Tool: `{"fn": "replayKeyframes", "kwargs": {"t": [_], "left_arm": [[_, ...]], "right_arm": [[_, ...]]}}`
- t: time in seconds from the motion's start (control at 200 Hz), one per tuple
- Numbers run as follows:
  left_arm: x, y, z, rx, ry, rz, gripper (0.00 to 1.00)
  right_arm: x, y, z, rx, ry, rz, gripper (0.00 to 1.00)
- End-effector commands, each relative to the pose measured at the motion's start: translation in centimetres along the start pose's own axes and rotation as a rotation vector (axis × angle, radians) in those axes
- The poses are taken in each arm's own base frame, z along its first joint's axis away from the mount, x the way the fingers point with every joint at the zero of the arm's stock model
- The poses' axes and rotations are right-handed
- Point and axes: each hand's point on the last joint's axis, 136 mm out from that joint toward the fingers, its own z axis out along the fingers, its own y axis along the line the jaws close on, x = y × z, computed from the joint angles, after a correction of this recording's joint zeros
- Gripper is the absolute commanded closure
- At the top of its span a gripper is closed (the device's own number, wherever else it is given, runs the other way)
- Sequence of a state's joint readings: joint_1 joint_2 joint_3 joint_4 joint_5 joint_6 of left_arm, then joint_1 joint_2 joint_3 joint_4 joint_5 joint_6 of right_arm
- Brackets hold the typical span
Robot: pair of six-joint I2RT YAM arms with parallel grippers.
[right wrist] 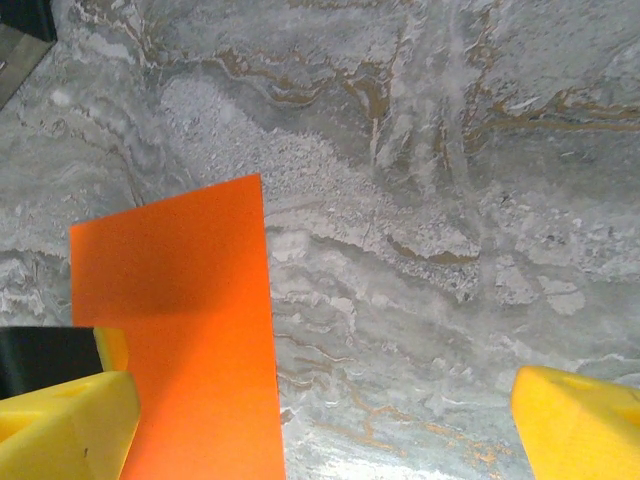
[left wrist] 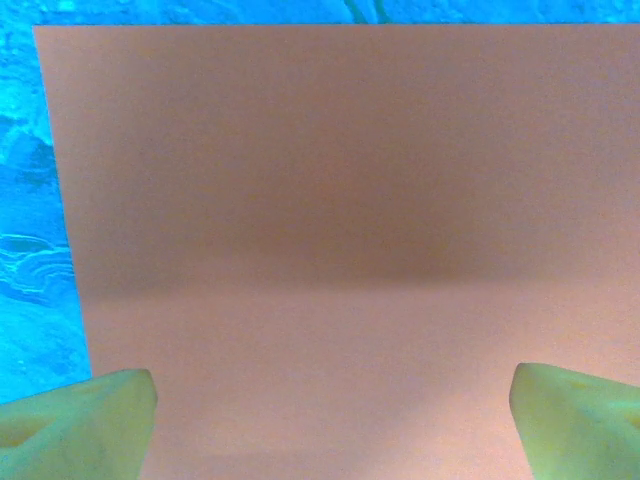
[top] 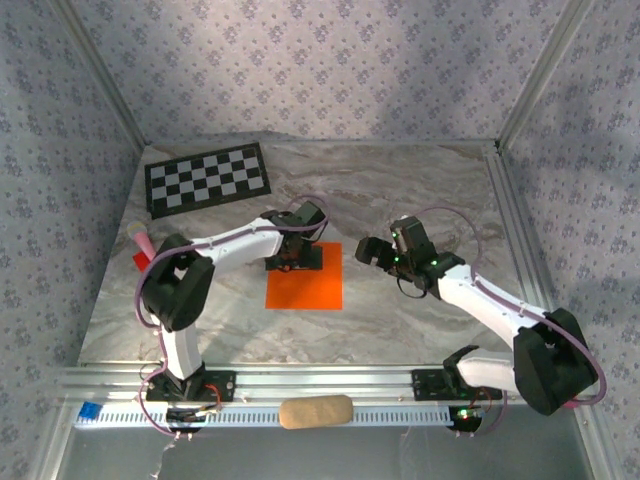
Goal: Fold a paper plane with a square sheet of paper (pick it up from the middle)
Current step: Move the square sheet of paper to the center of the table, then first fold the square sheet of paper in half at the center of the table.
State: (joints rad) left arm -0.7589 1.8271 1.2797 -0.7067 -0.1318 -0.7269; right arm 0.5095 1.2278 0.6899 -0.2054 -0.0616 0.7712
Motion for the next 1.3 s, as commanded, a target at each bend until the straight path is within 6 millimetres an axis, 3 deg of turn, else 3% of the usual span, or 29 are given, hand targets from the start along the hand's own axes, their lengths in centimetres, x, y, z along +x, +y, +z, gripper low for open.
{"fn": "replayKeyframes", "kwargs": {"t": [0.0, 0.49, 0.67, 0.885, 1.019, 1.299], "left_arm": [[0.2, 0.4, 0.3, -0.026, 0.02, -0.015, 0.08], [0.6, -0.9, 1.1, -0.03, 0.089, 0.002, 0.08], [0.8, -2.1, 1.4, -0.013, 0.101, 0.006, 0.08], [1.6, -2.0, 2.8, -0.058, 0.139, 0.022, 0.08], [1.5, -1.3, 2.7, -0.094, 0.126, 0.023, 0.08], [1.6, -1.9, 2.9, -0.067, 0.132, 0.008, 0.08]], "right_arm": [[-0.2, 0.9, 0.1, -0.022, 0.011, -0.023, 0.03], [0.2, -2.6, -0.3, 0.062, -0.005, 0.062, 0.02], [0.4, -2.6, -0.2, 0.049, 0.006, 0.061, 0.0], [0.5, -2.6, -0.2, 0.051, 0.014, 0.059, 0.0], [0.6, -2.4, -0.1, 0.039, 0.024, 0.049, 0.0], [0.8, -2.1, 0.2, 0.028, 0.039, 0.039, 0.0]]}}
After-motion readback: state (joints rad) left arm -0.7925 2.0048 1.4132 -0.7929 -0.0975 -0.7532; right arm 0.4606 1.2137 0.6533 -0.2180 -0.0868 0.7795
